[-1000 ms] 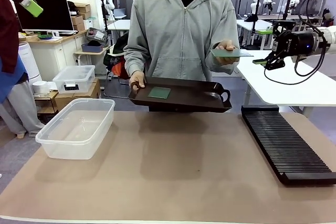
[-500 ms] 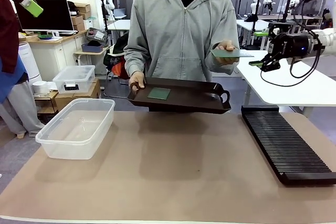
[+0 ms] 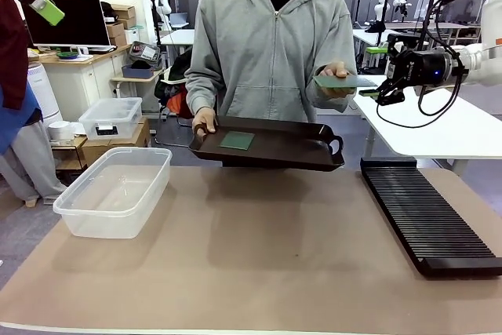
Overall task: Sort PCBs into racks and boxes based on the side picked up.
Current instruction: Pick up the Blank PCB handed by the Human.
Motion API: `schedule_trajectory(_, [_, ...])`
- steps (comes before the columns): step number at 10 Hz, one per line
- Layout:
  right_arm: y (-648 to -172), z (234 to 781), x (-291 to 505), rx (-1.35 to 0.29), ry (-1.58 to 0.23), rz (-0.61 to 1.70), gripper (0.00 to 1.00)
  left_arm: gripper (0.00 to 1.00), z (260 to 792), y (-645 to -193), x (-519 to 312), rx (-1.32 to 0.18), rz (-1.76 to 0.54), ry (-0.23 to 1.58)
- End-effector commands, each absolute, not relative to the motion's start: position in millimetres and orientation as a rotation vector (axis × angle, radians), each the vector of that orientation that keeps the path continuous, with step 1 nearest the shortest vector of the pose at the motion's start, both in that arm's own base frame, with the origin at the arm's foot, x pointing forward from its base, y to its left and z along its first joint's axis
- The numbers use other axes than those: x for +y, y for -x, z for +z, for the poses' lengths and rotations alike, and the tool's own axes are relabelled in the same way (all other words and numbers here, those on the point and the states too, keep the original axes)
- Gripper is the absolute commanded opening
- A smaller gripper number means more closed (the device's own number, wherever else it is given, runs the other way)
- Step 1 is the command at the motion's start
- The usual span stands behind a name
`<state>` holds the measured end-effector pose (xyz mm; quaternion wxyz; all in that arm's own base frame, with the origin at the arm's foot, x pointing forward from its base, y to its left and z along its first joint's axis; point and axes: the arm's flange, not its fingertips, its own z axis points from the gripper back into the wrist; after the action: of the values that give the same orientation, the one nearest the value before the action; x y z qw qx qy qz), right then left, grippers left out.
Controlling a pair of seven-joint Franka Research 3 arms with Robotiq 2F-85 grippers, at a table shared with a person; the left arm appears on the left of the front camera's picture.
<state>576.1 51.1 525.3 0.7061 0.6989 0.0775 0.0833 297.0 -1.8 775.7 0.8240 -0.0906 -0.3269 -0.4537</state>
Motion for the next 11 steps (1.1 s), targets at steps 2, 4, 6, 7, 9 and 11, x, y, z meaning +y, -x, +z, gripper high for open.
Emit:
schedule_trajectory(2, [-576.1,530.9,55.2,0.133,-1.524,0.252,0.44,1.0,773.9,-297.1,-1.2,-0.698,-0.971,0.203])
schedule_trajectory(4, [-573.8,531.8,57.7,0.143,-1.523,0.256,0.0,1.0,773.9,-297.1,-1.2,-0.698,-0.971,0.203])
schedule_trajectory(6, [-574.6,530.4,58.1,0.149,-1.529,0.252,0.0,1.0,773.9,-297.1,-1.2,-0.698,-0.971,0.203])
schedule_trajectory(7, [-575.6,529.5,59.0,0.151,-1.535,0.252,0.18,1.0,773.9,-297.1,-1.2,-0.698,-0.971,0.203])
schedule_trajectory(9, [-576.2,529.5,57.0,0.152,-1.541,0.248,0.0,1.0,773.9,-297.1,-1.2,-0.698,-0.971,0.203])
schedule_trajectory(11, [-573.8,530.6,55.2,0.165,-1.547,0.254,0.0,1.0,773.9,-297.1,-1.2,-0.698,-0.971,0.203])
